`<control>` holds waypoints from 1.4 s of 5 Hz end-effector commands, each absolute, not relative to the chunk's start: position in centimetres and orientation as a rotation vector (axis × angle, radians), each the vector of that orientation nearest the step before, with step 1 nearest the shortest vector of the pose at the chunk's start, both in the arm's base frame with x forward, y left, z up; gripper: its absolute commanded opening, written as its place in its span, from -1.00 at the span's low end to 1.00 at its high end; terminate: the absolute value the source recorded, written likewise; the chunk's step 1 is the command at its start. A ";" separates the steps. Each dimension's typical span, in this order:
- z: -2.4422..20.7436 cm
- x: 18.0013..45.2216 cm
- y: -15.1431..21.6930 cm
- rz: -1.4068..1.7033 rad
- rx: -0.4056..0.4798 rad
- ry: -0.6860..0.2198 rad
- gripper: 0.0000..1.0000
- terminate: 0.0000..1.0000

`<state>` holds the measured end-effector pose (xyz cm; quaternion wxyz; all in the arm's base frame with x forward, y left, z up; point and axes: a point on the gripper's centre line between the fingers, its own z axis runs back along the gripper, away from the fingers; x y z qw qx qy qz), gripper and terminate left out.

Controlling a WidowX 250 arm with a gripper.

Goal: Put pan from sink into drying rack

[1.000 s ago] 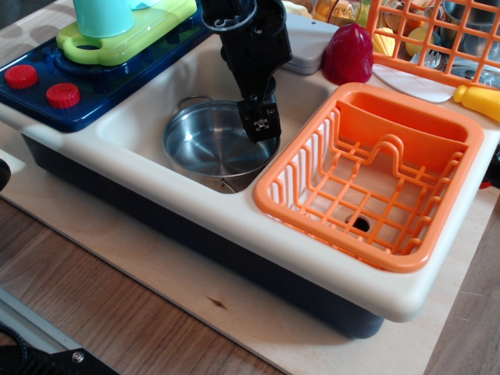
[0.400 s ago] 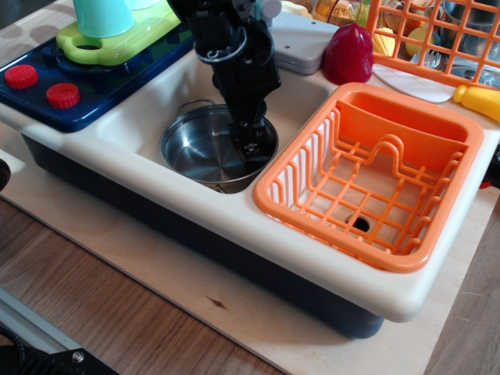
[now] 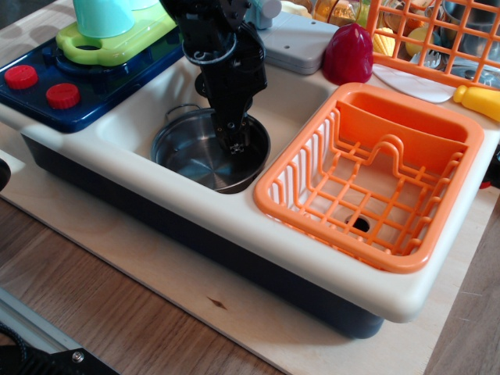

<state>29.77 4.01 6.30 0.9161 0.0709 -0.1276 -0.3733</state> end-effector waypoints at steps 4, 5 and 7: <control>15.6 32.5 2.9 -0.779 0.219 -0.186 -1.00 -1.00; 18.0 32.5 1.0 -0.767 0.264 -0.161 -1.00 -1.00; 21.1 30.8 -1.4 -0.686 0.259 -0.139 -1.00 -1.00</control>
